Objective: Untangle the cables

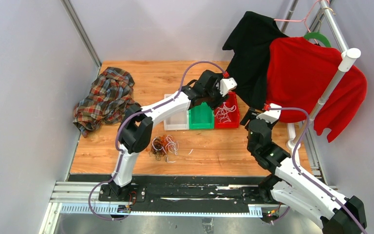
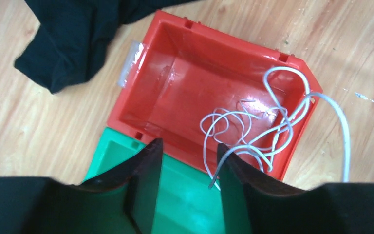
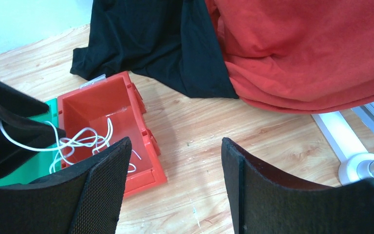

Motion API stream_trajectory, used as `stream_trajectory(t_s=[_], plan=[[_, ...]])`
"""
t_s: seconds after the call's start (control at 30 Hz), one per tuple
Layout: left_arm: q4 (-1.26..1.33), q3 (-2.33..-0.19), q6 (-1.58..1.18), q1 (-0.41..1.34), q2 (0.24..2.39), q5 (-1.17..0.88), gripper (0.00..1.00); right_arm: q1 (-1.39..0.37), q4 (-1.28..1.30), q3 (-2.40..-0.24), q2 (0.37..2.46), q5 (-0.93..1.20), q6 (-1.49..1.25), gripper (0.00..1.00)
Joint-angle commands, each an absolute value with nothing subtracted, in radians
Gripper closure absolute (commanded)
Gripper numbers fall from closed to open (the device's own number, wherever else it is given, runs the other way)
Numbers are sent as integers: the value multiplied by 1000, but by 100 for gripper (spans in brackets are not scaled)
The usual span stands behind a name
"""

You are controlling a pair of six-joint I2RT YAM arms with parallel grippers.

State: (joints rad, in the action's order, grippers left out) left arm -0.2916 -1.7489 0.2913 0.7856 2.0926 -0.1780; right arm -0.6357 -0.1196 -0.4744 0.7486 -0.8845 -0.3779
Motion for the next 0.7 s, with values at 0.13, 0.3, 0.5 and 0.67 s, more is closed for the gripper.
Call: stream_trajectory(t_s=[0.13,0.3,0.5,0.67], plan=[[-488,-1946,329,787,2138,-185,14,-602,-72,-541,775,-853,-389,32],[-649,-2009,417,787,2148,-196,6,-599,-51,-565,786,-838,-391,32],[-817,-2052,529,790,2161,-177,0,-568,-52,-598,837,-719,-416,31],[-819,-2070,477,790,2180,-193,0,-510,-332,-518,901,-320,-356,28]])
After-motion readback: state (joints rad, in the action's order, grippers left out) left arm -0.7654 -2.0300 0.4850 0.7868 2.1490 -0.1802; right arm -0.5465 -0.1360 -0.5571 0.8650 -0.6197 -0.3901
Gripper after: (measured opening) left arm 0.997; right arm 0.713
